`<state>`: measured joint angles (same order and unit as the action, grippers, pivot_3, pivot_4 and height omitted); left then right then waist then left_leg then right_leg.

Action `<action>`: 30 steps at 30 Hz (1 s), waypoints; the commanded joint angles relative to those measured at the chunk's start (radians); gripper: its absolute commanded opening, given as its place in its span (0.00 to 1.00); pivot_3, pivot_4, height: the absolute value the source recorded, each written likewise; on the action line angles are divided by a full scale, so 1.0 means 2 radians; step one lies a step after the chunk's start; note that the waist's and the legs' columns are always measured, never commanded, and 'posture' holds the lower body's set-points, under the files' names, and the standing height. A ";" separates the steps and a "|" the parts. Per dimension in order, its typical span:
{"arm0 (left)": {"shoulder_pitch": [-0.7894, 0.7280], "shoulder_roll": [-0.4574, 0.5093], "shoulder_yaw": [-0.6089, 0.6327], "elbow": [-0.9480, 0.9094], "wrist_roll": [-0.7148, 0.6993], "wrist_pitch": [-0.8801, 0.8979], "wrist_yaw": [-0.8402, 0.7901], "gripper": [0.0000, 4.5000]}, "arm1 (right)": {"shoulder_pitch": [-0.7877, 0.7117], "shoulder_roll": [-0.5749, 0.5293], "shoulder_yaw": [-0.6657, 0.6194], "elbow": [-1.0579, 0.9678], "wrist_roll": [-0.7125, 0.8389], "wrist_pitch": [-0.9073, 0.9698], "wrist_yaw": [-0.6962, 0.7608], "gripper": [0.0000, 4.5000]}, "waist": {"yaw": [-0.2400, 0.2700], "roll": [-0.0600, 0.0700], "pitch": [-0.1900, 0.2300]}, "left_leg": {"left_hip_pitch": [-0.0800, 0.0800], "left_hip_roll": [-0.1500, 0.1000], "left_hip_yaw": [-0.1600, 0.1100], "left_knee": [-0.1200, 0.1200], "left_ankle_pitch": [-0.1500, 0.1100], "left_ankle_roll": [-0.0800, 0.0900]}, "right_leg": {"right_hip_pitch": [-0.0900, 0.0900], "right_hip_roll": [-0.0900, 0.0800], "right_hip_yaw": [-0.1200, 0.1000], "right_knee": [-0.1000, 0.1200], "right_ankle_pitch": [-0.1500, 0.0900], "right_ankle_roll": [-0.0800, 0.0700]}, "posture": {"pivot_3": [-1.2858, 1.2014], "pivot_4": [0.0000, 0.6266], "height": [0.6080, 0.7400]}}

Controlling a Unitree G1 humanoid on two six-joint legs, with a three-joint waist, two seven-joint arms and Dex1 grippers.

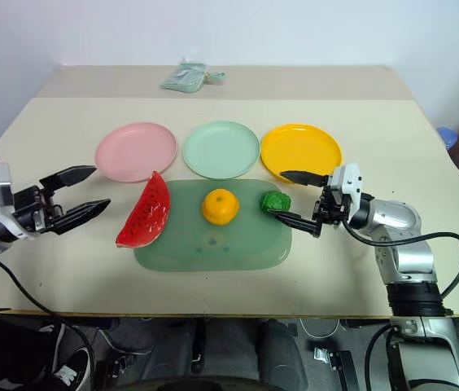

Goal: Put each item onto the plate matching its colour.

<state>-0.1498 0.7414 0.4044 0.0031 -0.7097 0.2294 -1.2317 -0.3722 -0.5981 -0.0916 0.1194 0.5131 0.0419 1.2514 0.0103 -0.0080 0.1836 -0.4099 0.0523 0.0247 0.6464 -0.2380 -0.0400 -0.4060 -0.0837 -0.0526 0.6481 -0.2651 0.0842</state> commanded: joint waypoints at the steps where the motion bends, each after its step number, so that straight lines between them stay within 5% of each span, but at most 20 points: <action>1: -0.002 0.002 0.009 -0.013 -0.003 -0.008 0.000 1.00 | -0.008 0.000 0.000 -0.009 -0.001 -0.004 0.003 0.99 | 0.000 0.000 0.000 | 0.000 0.000 0.000 0.000 0.000 0.000 | 0.000 0.000 0.000 0.000 0.000 0.000 | 0.52 0.24 1.00; 14: -0.003 0.006 0.026 -0.057 -0.036 0.048 0.055 1.00 | -0.028 0.009 0.001 0.014 -0.011 -0.014 0.002 0.99 | 0.000 0.000 0.000 | 0.000 0.000 0.000 0.000 0.000 0.000 | 0.000 0.000 0.000 0.000 0.000 0.000 | 0.52 0.24 1.00; 19: -0.014 0.017 0.043 -0.125 -0.136 0.169 0.138 1.00 | -0.035 0.009 0.001 0.015 -0.011 -0.012 0.001 0.99 | 0.000 0.000 0.000 | 0.000 0.000 0.000 0.000 0.000 0.000 | 0.000 0.000 0.000 0.000 0.000 0.000 | 0.52 0.24 1.00; 27: -0.054 0.021 -0.026 -0.191 -0.083 0.259 0.318 1.00 | -0.042 0.020 0.002 0.028 -0.018 -0.022 -0.004 0.99 | 0.002 0.000 0.000 | 0.000 0.000 0.000 0.000 0.000 0.000 | 0.000 0.000 0.000 0.000 0.000 0.000 | 0.52 0.24 1.00; 30: -0.091 -0.019 -0.044 -0.215 -0.092 0.309 0.426 1.00 | -0.040 0.020 0.000 0.026 -0.017 -0.022 -0.005 0.99 | 0.001 0.000 0.000 | 0.000 0.000 0.000 0.000 0.000 0.000 | 0.000 0.000 0.000 0.000 0.000 0.000 | 0.52 0.24 1.00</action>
<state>-0.3069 0.7167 0.3352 -0.3677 -0.8946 0.8042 -0.4872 -0.4416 -0.5612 -0.0788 0.1858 0.4746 0.0128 1.2418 0.0128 -0.0086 0.1839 -0.4099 0.0518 0.0239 0.6468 -0.2380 -0.0400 -0.4050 -0.0839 -0.0520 0.6478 -0.2649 0.0847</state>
